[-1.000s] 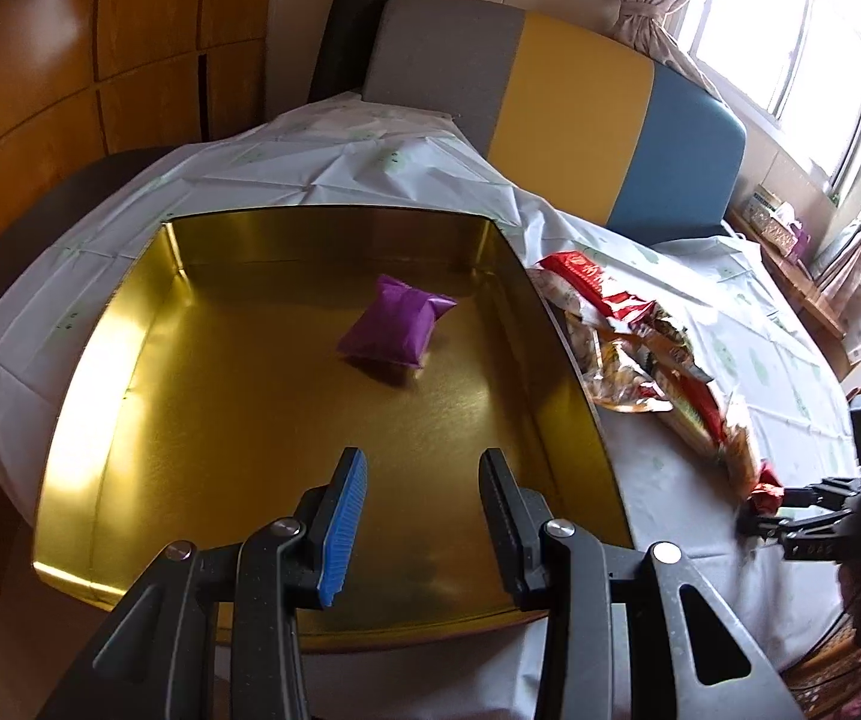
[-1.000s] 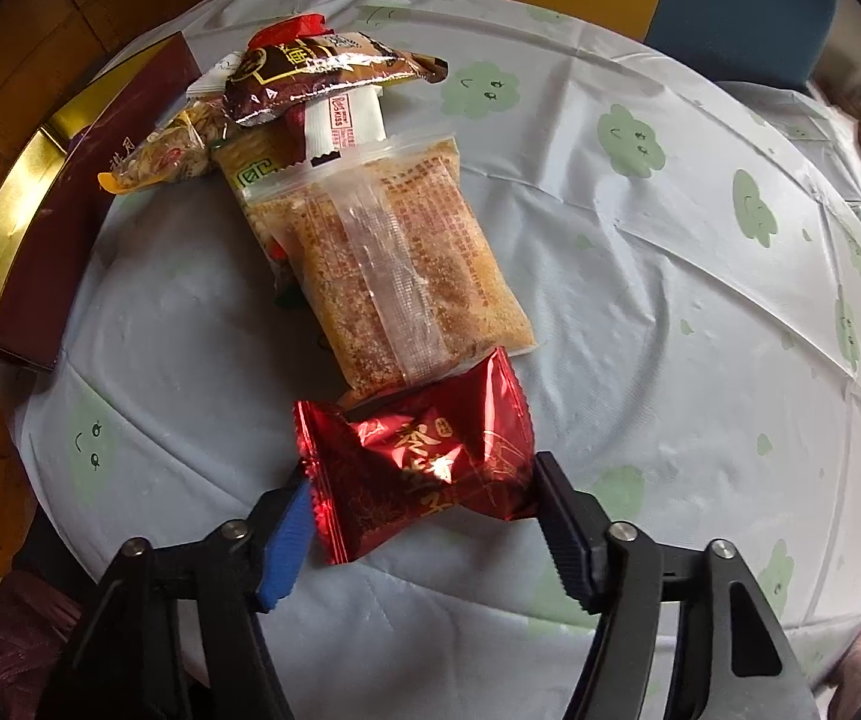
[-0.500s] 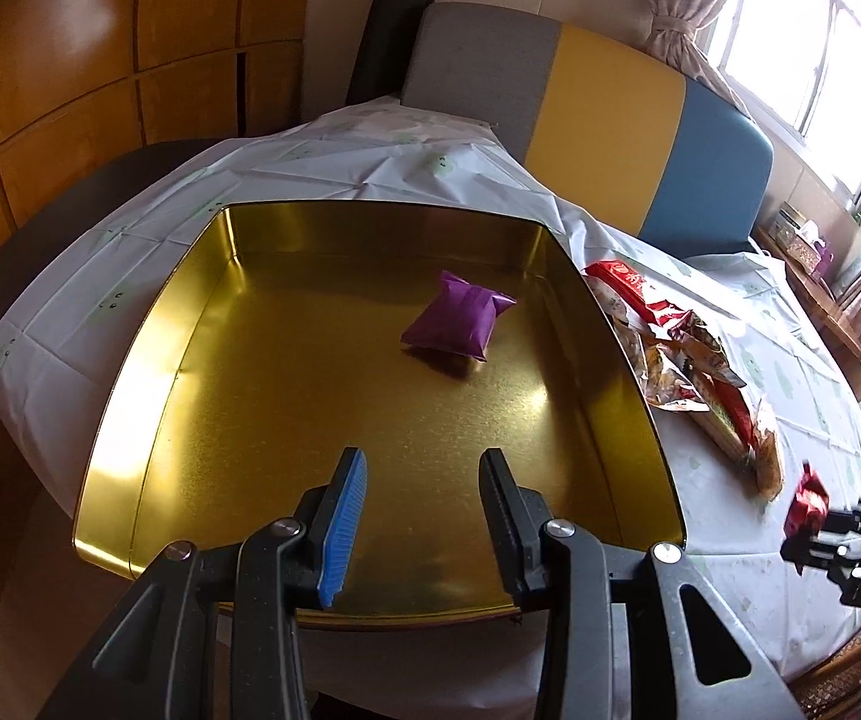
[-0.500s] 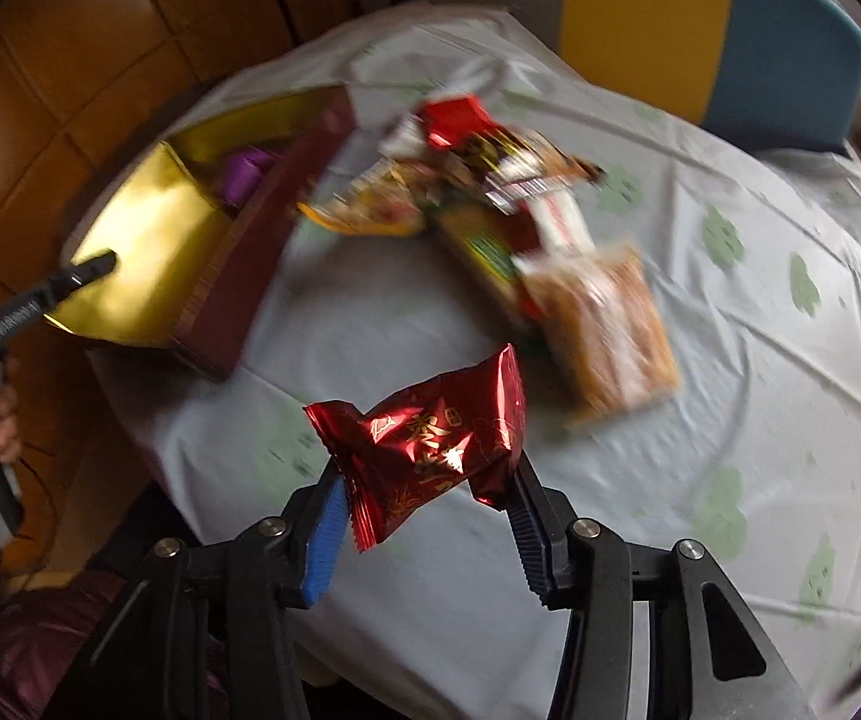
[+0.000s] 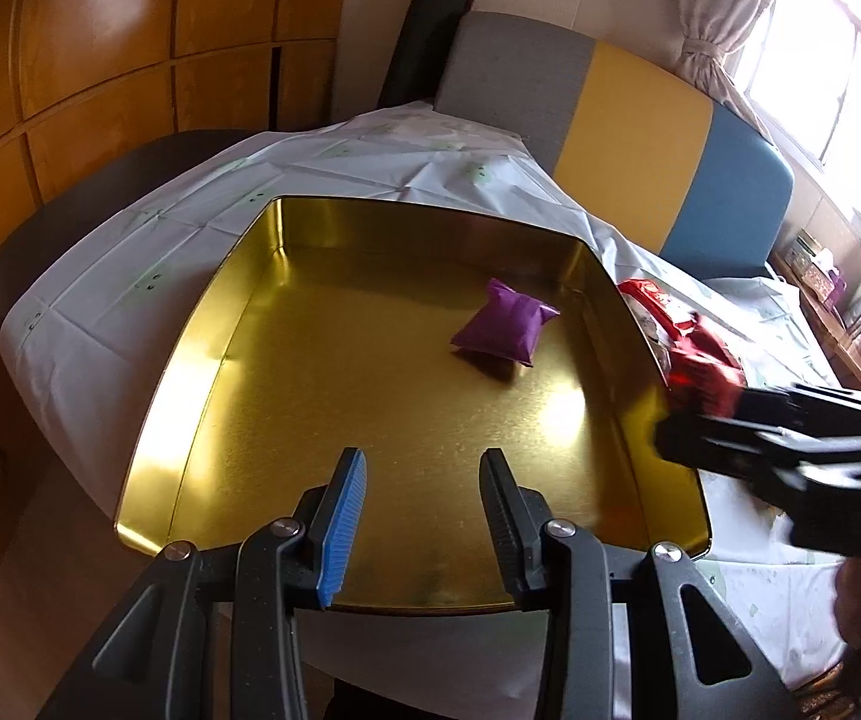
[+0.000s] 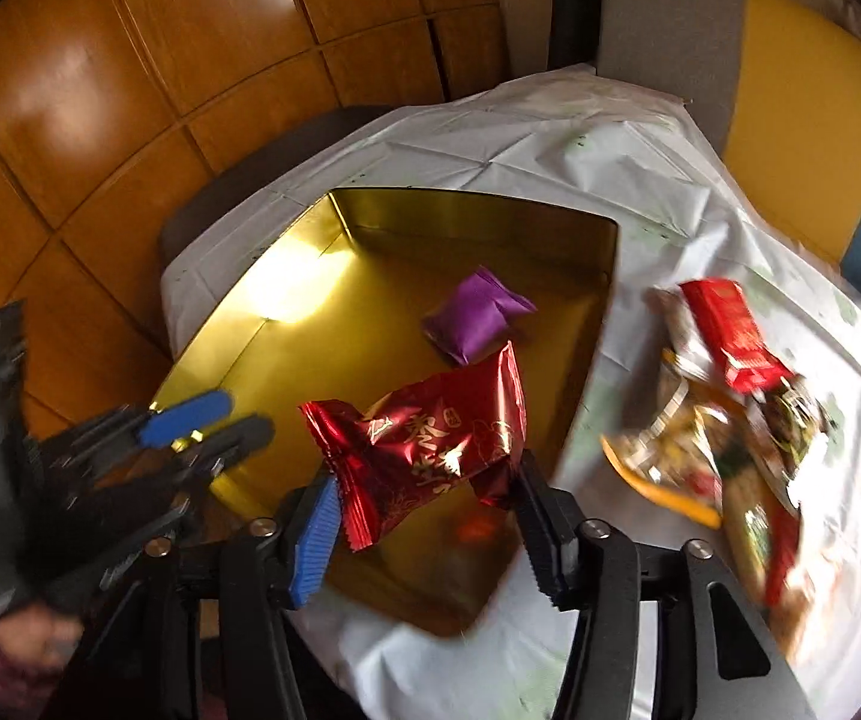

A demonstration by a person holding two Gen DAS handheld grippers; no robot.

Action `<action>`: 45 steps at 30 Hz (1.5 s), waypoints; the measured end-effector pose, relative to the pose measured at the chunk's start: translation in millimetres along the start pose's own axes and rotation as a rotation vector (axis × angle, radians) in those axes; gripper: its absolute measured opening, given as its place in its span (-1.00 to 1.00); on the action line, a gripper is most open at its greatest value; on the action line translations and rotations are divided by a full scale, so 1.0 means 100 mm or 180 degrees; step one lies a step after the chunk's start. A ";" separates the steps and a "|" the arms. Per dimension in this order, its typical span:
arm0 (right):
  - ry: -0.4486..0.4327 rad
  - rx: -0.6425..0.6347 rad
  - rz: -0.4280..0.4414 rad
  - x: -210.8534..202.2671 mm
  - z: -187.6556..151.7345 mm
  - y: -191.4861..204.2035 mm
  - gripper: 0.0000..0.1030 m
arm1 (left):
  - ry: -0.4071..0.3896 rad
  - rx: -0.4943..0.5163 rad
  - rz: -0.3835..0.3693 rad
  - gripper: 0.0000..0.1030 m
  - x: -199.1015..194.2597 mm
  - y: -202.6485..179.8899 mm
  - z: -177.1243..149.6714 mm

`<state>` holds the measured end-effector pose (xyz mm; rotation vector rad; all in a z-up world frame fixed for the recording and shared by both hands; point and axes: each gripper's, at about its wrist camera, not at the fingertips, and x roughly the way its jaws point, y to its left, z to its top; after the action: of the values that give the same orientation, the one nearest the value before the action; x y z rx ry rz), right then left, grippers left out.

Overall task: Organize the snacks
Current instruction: 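Carry the red foil candy over the gold tray and release it with the right gripper, then grasp the pistachio bag with the left gripper and lift it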

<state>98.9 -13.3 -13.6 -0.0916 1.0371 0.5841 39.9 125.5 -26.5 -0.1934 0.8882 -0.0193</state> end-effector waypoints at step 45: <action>-0.1015 0.1444 -0.1560 -1.68 -1.26 -2.24 0.99 | -0.0017 0.1220 -0.0498 0.45 -0.08 -1.28 0.04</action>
<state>49.0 -315.2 16.2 0.1418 0.7740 -0.0888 45.8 1.4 4.8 0.0957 0.8459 -0.3320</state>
